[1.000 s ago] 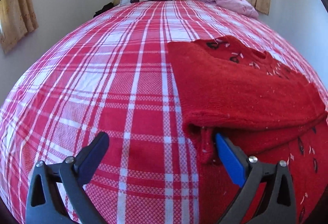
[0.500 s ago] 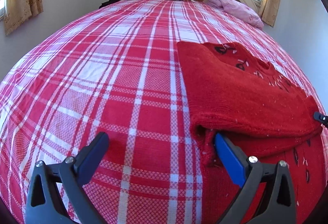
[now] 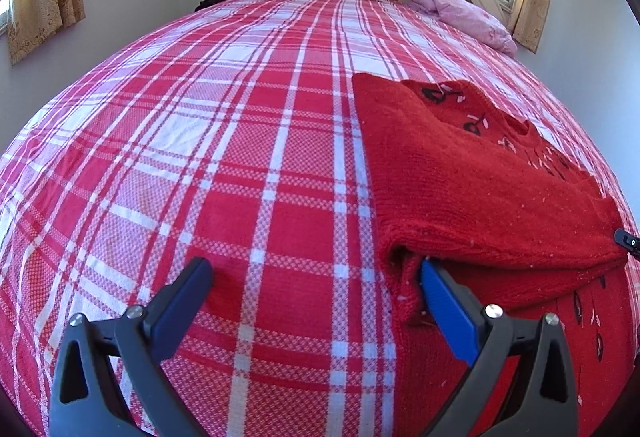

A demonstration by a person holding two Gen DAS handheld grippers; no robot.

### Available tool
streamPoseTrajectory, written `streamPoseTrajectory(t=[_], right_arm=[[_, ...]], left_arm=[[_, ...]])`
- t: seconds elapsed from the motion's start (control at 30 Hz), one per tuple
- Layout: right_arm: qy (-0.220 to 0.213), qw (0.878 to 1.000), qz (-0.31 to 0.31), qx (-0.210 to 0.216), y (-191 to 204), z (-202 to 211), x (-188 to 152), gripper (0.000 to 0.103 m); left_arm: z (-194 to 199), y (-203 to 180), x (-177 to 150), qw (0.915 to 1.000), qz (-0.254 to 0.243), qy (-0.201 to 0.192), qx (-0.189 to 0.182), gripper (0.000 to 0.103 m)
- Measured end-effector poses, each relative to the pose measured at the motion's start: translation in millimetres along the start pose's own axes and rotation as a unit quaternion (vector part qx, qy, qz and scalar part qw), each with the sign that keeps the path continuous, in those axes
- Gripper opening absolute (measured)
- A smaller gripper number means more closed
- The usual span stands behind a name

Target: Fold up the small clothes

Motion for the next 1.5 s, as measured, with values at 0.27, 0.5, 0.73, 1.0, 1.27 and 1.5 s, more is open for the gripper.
streamPoseTrajectory(t=[0.27, 0.5, 0.73, 1.0, 1.27, 1.5], right_arm=[[0.021, 0.998, 0.035, -0.037, 0, -1, -20, 0.076], [0.02, 0.999, 0.031, -0.022, 1, 34, -57, 0.076], [0.018, 0.996, 0.073, -0.042, 9, 65, -125, 0.076], [-0.008, 1.0, 0.025, -0.01, 6, 99, -172, 0.076], [-0.008, 1.0, 0.018, -0.006, 21, 114, -214, 0.076], [-0.008, 1.0, 0.013, -0.014, 30, 125, -250, 0.076]], left_arm=[[-1, -4, -1, 0.9999, -0.01, 0.008, 0.01, 0.103], [32, -3, -46, 0.9989, -0.027, 0.034, 0.016, 0.103], [86, -13, -110, 0.9968, -0.077, 0.019, -0.01, 0.103], [104, -23, -156, 0.9936, -0.111, 0.02, 0.008, 0.103], [116, -25, -180, 0.9939, -0.109, 0.016, 0.001, 0.103], [120, -27, -194, 0.9942, -0.102, 0.031, -0.017, 0.103]])
Point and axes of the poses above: each gripper's, at about its wrist camera, not at the fingertips, and z roughly against the way its jaws point, y to its left, x to its top, the point moved 5 cm from there along -z, roughly the way its jaws point, and after that the axes turned 7 degrees about y, right-handed, at the moved point
